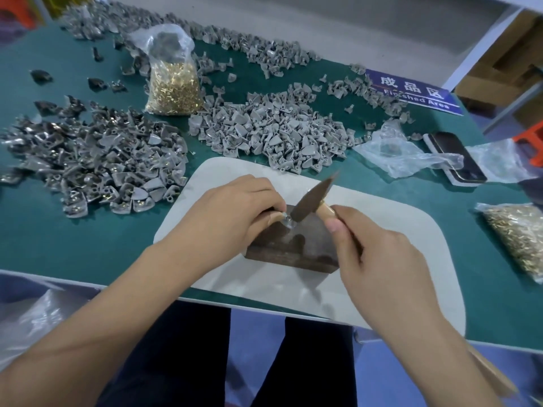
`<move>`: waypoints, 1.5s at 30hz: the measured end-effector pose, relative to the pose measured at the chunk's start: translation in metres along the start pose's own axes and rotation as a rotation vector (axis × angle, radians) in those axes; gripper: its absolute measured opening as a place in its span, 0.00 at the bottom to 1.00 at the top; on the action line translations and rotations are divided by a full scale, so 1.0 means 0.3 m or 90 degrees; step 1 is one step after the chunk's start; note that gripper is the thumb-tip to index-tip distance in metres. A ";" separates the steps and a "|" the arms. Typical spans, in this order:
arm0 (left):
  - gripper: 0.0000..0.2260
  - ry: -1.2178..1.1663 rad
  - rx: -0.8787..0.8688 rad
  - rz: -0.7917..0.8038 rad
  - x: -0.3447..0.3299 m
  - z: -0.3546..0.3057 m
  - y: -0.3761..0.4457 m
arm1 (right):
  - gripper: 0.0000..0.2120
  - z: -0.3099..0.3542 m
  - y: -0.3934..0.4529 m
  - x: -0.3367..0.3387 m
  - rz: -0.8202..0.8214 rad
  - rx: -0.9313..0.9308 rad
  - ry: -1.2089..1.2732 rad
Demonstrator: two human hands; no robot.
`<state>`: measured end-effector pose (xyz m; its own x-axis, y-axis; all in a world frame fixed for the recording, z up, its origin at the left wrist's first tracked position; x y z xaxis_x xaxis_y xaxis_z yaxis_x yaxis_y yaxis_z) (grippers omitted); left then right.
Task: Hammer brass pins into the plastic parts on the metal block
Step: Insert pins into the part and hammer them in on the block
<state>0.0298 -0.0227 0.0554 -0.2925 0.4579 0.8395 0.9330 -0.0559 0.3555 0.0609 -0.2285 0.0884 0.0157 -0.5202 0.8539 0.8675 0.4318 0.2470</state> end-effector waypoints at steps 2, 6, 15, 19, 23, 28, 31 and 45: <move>0.04 0.009 -0.014 0.014 0.005 0.004 0.002 | 0.16 -0.008 0.003 0.001 -0.020 -0.004 0.003; 0.04 0.011 -0.022 0.032 0.012 0.011 0.014 | 0.16 -0.004 -0.009 -0.010 -0.035 -0.009 0.048; 0.02 -0.002 -0.016 0.025 0.009 0.021 0.019 | 0.19 -0.002 -0.001 -0.014 -0.018 -0.007 0.006; 0.03 -0.009 -0.013 0.023 0.007 0.017 0.018 | 0.19 0.001 -0.004 -0.018 -0.010 -0.019 0.017; 0.03 -0.018 -0.011 0.016 0.009 0.018 0.019 | 0.18 -0.015 -0.006 -0.012 -0.071 -0.018 0.036; 0.04 -0.016 -0.013 0.015 0.008 0.020 0.017 | 0.18 -0.009 -0.009 -0.024 -0.040 -0.005 0.026; 0.04 -0.011 -0.016 0.015 0.010 0.022 0.018 | 0.16 0.003 -0.010 -0.020 -0.011 -0.006 0.051; 0.03 -0.009 -0.012 0.012 0.006 0.019 0.019 | 0.17 -0.021 -0.013 -0.016 -0.016 -0.013 0.045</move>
<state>0.0357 -0.0170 0.0566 -0.2717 0.4695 0.8401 0.9341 -0.0813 0.3476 0.0606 -0.2323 0.0806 0.0281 -0.5813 0.8132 0.8779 0.4033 0.2581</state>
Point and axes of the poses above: each hand's wrist, its own y-axis towards the middle knuckle, its own x-axis out of the back of the hand, z = x × y, the point moved 3 cm from there along y, towards the middle knuckle, and after that the axes turned 4 degrees about y, right-handed, at the moved point
